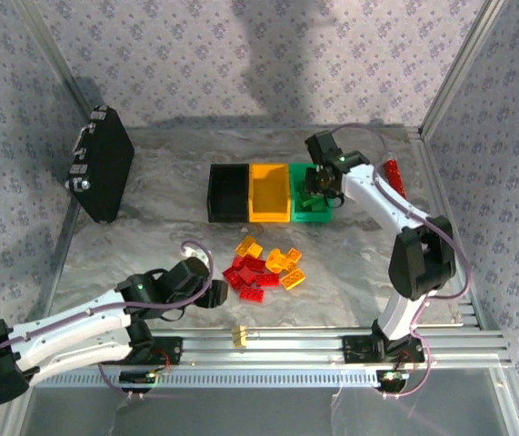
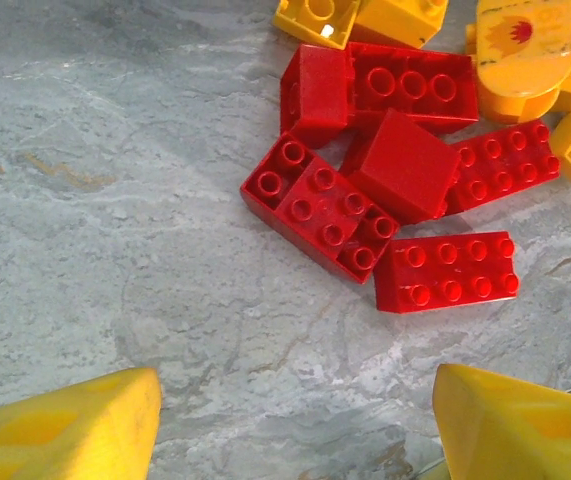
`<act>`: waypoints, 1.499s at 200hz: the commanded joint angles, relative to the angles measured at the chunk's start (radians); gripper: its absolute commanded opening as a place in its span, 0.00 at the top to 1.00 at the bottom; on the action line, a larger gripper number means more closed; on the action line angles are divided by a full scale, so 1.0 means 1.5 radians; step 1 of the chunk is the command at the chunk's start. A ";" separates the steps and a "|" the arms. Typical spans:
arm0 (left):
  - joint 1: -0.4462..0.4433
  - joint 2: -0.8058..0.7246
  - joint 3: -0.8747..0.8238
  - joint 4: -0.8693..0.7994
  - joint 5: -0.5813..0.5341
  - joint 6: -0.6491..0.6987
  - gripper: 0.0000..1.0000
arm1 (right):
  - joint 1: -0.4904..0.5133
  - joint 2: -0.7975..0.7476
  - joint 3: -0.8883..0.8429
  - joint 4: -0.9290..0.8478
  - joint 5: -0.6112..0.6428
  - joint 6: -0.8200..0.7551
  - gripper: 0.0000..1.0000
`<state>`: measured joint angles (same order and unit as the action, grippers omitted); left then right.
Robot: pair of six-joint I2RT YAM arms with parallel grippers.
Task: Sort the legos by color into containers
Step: Place the lego in the container, then pick up the lego from the center of the table.
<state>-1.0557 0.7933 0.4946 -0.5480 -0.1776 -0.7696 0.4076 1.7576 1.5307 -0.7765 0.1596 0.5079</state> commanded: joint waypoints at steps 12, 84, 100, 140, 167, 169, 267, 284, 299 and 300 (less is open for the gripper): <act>-0.029 0.006 0.017 0.017 -0.032 -0.028 0.28 | -0.019 0.069 0.099 -0.062 -0.010 -0.041 0.64; -0.053 0.040 0.045 0.024 -0.050 -0.026 0.28 | 0.001 -0.040 0.029 -0.020 0.000 -0.034 0.36; -0.053 0.059 0.054 0.033 -0.047 -0.017 0.28 | 0.007 -0.086 -0.028 0.000 -0.004 -0.030 0.37; -0.053 0.130 0.088 0.056 -0.040 0.008 0.27 | 0.028 -0.194 -0.160 0.041 -0.028 -0.020 0.37; -0.052 0.187 0.122 0.068 -0.040 0.028 0.27 | 0.046 -0.249 -0.230 0.064 -0.044 -0.012 0.37; -0.053 0.191 0.125 0.069 -0.039 0.030 0.27 | 0.047 -0.252 -0.242 0.066 -0.045 -0.011 0.37; 0.066 0.375 0.251 0.122 0.074 0.153 0.27 | 0.077 -0.400 -0.401 0.103 -0.045 0.030 0.38; 0.078 0.422 0.290 0.113 0.089 0.184 0.28 | 0.076 -0.419 -0.415 0.103 -0.046 0.034 0.38; 0.086 0.464 0.329 0.098 0.094 0.207 0.29 | 0.075 -0.434 -0.429 0.106 -0.046 0.038 0.38; 0.087 0.466 0.330 0.098 0.093 0.208 0.29 | 0.075 -0.435 -0.430 0.106 -0.047 0.038 0.38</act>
<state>-0.9455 1.4212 0.9028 -0.3882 -0.0845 -0.5503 0.5224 1.1465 0.9180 -0.6220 0.0856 0.5385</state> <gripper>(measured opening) 0.716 0.621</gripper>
